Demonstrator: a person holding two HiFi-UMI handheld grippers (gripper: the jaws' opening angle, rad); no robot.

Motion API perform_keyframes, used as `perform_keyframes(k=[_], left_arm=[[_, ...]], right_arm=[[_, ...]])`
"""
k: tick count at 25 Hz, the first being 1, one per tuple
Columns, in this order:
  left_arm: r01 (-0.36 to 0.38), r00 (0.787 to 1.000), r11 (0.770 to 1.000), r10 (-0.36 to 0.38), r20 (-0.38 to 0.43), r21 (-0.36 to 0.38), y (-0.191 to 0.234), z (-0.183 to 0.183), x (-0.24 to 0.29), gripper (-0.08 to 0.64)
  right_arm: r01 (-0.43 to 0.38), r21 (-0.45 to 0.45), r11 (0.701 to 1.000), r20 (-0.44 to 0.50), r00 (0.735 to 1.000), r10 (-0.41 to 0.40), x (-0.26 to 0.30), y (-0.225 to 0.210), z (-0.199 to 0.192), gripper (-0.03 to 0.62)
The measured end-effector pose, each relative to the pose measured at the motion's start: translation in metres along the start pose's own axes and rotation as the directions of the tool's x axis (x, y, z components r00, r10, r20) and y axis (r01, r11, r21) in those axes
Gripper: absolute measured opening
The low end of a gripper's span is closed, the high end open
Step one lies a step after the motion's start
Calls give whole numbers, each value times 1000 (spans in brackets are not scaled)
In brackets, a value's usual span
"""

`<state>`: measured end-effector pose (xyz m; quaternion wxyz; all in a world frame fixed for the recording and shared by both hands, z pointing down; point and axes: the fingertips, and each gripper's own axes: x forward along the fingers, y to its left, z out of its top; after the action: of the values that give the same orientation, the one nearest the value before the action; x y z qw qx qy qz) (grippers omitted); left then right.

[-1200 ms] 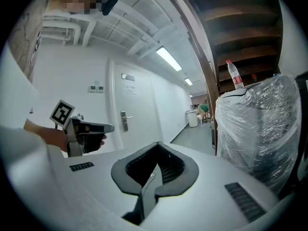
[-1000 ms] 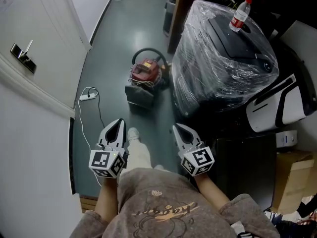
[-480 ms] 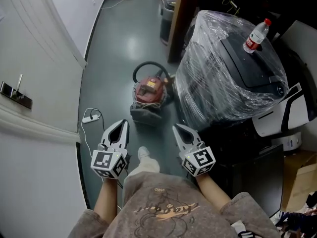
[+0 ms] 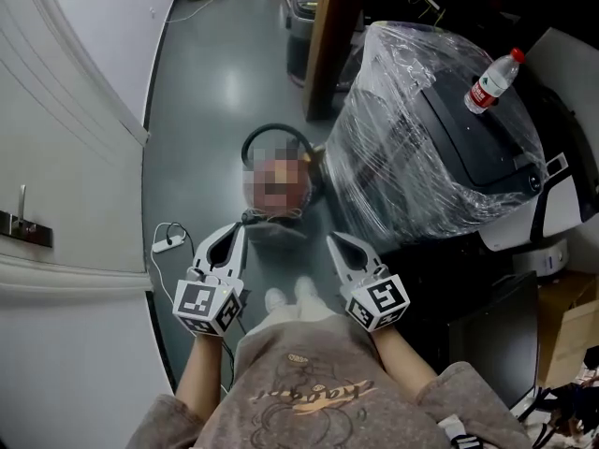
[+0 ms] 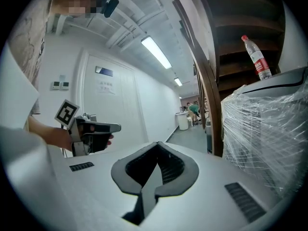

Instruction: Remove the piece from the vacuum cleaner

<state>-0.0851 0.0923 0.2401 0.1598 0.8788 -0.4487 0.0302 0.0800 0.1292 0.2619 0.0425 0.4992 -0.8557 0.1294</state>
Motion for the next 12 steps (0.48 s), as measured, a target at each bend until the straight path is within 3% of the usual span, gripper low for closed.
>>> perform_keyframes(k=[12], left_arm=[[3, 1000, 999, -3, 8, -41, 14, 12, 32, 2]], right_arm=[[-65, 11, 998, -16, 998, 66, 40, -22, 7, -2]])
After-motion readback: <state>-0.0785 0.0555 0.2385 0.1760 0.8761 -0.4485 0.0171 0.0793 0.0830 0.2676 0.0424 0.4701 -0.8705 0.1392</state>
